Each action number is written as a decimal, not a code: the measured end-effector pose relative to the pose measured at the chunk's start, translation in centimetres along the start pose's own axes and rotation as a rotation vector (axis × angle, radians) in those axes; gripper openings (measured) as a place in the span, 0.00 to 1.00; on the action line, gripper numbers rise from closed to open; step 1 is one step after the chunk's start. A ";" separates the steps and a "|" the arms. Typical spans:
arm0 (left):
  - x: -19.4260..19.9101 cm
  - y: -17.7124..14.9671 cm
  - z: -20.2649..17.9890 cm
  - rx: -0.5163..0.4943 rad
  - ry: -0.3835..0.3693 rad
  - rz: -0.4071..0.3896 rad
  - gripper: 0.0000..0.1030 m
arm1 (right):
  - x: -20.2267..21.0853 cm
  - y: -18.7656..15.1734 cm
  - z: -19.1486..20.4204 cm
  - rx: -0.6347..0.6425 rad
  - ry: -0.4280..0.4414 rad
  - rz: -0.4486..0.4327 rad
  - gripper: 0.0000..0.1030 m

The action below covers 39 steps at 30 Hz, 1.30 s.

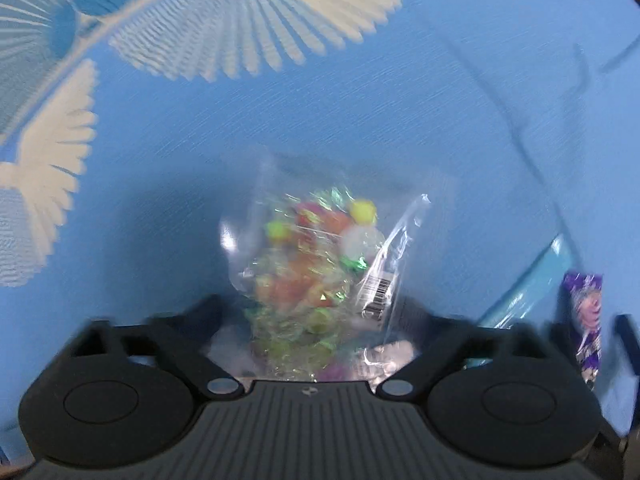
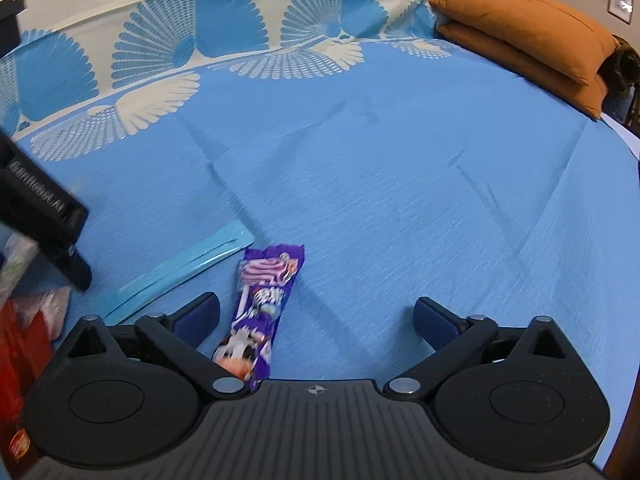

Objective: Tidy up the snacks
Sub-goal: 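Grasp the clear candy bag with left tool while right tool grasps purple bar, then carry the candy bag and purple bar over the cardboard box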

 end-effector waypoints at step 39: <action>35.8 -35.6 9.1 0.504 -0.039 -0.441 0.05 | 34.5 -2.0 3.9 0.215 0.657 -0.044 0.25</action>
Point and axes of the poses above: each gripper's, at about its wrist camera, not at the fingertips, and x roughly against the way its jaws point, z to its left, y to its top, the point moved 10 cm from there along -x, roughly the way its jaws point, and after that the axes turned 5 degrees about -y, right-handed, at the moved point
